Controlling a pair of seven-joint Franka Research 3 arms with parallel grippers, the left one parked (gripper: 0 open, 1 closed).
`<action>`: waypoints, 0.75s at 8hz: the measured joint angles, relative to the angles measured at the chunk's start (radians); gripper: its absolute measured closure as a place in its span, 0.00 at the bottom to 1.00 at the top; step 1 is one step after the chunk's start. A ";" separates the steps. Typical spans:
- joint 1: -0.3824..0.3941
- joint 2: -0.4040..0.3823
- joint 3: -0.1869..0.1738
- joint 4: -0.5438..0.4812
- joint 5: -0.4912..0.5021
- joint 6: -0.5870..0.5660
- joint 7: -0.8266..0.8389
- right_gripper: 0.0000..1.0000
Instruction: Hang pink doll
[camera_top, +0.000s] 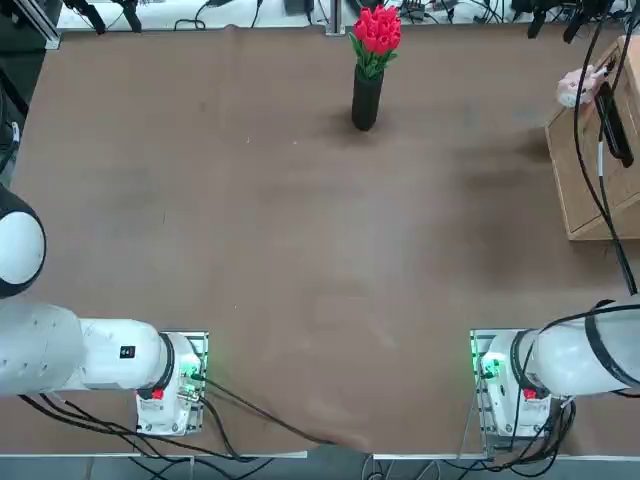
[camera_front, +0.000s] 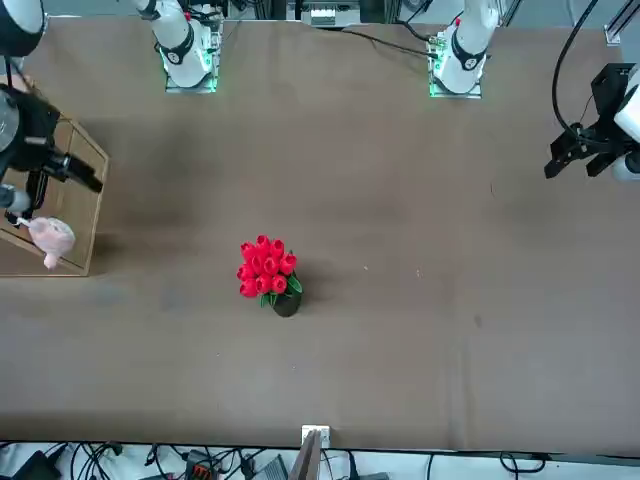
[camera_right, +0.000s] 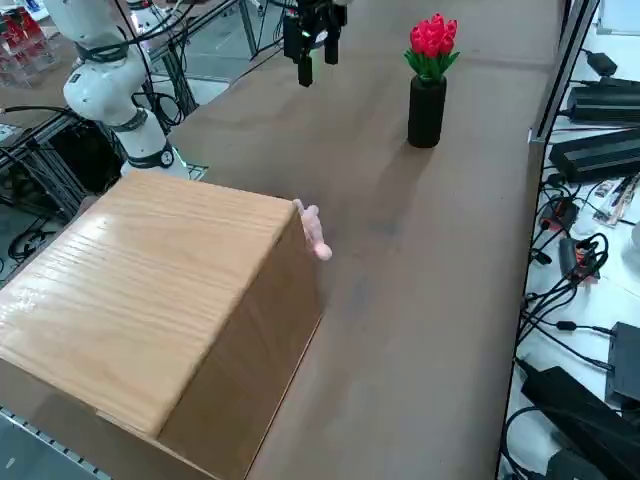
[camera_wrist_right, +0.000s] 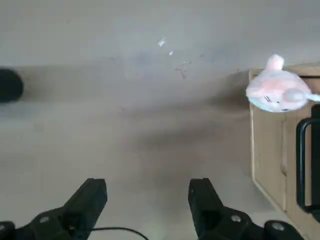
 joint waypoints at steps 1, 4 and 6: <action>0.006 -0.005 0.000 0.009 -0.001 -0.016 -0.047 0.00; 0.002 -0.069 -0.014 -0.047 -0.002 0.025 -0.149 0.00; 0.001 -0.087 -0.015 -0.061 -0.010 0.035 -0.150 0.00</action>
